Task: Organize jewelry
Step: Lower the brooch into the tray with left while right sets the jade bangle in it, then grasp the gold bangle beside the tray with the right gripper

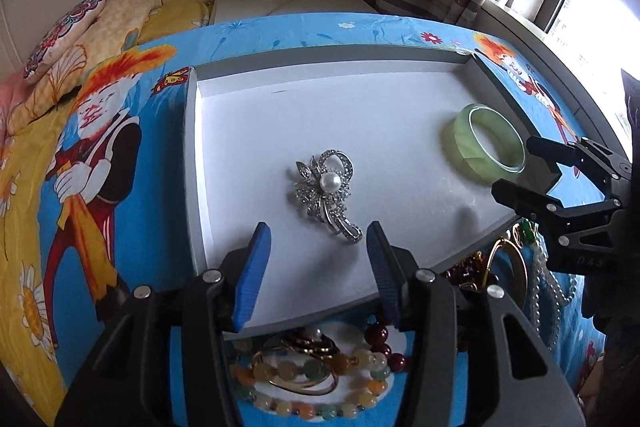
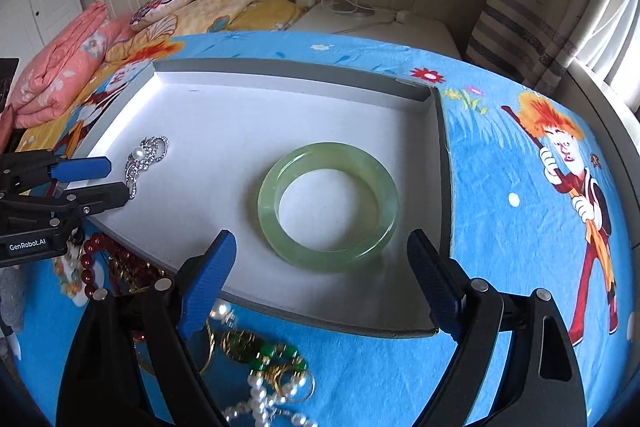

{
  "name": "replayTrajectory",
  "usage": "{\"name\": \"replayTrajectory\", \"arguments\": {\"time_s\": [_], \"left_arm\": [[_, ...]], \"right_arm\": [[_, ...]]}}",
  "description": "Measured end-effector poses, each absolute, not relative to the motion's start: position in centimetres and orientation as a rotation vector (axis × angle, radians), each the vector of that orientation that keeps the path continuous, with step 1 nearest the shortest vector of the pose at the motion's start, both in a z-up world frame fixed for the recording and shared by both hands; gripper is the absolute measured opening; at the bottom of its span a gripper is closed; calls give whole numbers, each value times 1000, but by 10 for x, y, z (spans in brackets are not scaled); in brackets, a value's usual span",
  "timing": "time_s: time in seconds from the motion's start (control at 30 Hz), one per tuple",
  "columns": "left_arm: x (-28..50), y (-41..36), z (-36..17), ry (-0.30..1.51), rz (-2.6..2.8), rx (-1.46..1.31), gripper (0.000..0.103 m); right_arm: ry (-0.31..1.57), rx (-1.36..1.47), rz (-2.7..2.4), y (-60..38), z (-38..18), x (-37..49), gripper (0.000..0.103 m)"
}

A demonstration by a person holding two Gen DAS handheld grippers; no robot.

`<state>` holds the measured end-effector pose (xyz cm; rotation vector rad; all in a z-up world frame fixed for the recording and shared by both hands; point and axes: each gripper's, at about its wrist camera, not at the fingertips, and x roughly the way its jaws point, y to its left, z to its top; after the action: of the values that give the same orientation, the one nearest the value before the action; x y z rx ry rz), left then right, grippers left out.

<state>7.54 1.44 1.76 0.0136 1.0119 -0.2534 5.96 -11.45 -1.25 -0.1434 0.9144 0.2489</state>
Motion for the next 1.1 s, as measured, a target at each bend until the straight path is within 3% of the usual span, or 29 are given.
{"name": "replayTrajectory", "arguments": {"time_s": [0.53,0.6,0.67,0.93,1.03,1.1], "left_arm": [[-35,4,18,831,-241,-17,49],[-47,9,26,783,-241,-50,78],[-71,21,40,671,-219,-104,90],[-125,70,43,583,-108,-230,98],[-132,81,41,585,-102,-269,99],[-130,82,39,598,-91,-277,100]], "right_arm": [[805,-114,304,-125,-15,-36,85],[758,-69,318,-132,-10,-49,85],[701,-38,347,-139,-5,-67,85],[646,-220,554,-111,-3,-132,84],[690,-298,607,-92,-13,-139,71],[728,-347,611,-81,-22,-138,52]]}}
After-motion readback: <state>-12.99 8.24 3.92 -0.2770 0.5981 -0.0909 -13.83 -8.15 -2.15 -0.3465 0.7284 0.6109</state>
